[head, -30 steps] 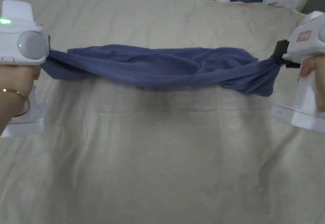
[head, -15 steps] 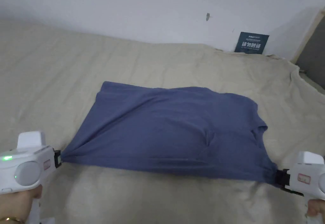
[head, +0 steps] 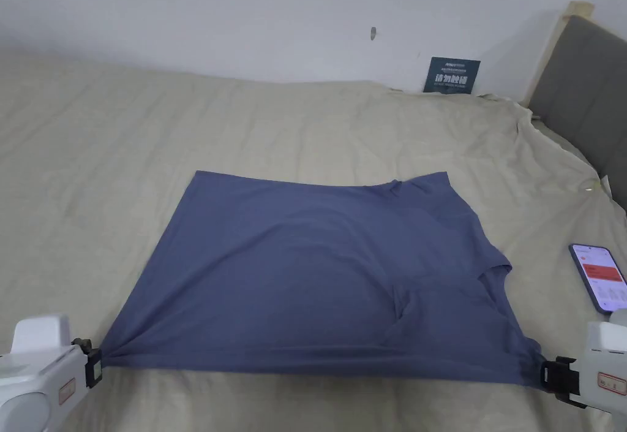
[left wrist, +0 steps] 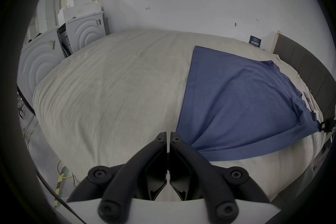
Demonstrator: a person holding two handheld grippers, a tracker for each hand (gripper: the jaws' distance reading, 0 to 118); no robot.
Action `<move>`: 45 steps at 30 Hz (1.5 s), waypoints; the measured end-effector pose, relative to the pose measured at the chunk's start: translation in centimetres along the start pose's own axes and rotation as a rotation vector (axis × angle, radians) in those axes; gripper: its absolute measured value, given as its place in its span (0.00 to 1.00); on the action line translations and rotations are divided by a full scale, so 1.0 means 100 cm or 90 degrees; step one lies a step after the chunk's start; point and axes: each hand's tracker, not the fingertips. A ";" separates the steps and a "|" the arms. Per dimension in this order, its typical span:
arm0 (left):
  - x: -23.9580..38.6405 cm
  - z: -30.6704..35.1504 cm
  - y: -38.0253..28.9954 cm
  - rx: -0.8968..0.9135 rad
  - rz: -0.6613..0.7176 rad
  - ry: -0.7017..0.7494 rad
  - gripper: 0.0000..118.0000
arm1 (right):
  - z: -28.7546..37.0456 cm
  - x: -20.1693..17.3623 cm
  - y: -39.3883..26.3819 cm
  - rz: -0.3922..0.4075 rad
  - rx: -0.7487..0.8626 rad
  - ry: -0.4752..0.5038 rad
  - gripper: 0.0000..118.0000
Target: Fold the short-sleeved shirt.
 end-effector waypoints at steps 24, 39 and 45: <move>-0.038 0.042 -0.012 -0.092 0.004 -0.042 1.00 | 0.024 0.017 -0.048 -0.036 0.011 -0.012 0.89; 0.029 0.131 0.060 0.329 -0.010 -0.007 0.94 | 0.123 -0.035 -0.005 0.070 0.412 -0.034 0.92; 0.053 0.141 0.039 0.365 -0.021 -0.049 0.51 | 0.118 -0.052 -0.029 0.028 0.442 0.001 0.69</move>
